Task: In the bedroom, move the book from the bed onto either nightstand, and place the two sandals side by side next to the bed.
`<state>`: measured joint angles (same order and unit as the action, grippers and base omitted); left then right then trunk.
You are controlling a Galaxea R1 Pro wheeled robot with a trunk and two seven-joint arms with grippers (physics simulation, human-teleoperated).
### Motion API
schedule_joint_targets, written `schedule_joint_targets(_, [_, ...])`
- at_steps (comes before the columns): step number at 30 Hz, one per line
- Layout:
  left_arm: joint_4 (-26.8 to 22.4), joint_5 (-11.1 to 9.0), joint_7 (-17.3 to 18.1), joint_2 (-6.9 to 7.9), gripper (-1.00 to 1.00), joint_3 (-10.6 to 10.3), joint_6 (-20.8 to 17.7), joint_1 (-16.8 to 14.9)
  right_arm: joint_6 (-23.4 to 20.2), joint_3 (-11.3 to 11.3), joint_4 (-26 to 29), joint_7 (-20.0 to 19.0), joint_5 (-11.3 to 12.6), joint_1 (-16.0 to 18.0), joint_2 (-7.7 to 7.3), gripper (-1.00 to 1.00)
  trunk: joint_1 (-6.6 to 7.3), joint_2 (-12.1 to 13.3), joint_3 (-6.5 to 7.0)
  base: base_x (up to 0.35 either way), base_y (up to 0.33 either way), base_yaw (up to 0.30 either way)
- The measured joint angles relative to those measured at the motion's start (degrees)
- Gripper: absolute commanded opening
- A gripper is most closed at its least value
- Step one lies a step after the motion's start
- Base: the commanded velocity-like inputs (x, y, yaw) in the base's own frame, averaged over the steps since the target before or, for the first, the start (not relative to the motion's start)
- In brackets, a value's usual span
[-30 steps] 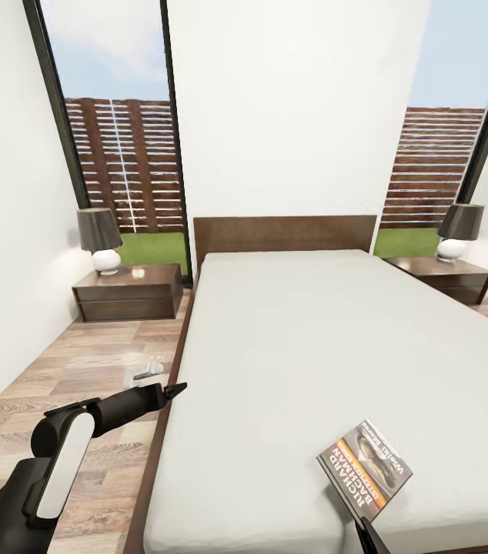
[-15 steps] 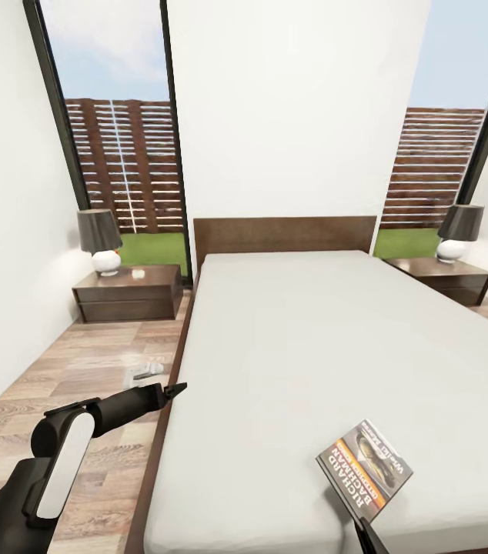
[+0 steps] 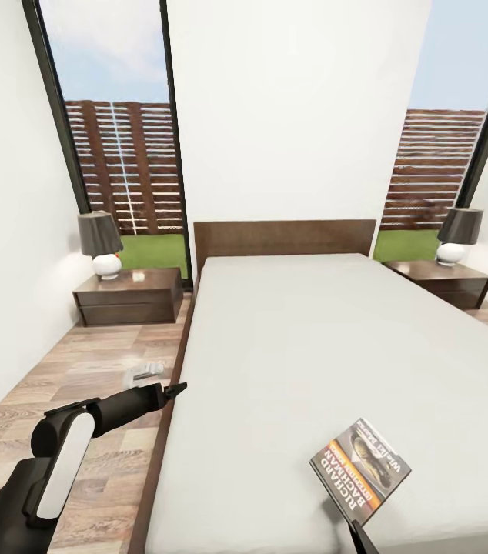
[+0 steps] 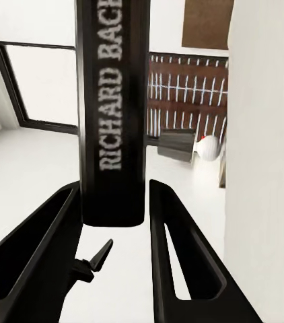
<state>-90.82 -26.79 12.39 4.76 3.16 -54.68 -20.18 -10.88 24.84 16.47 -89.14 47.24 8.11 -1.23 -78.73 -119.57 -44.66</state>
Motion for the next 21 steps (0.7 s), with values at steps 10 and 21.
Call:
schedule_joint_targets(10, [0.0,0.0,0.0,0.01,1.0,0.0,0.0,0.0,1.6,-1.8,0.2,0.9,0.0,0.0,0.16,-1.0,2.2,4.0,1.8,0.0,0.0,0.0])
schedule_joint_targets(21, [0.0,0.0,0.0,0.0,1.0,0.0,0.0,0.0,4.3,-4.6,0.1,1.3,0.0,0.0,0.19,-1.0,4.61,8.4,3.77,0.0,0.0,0.0])
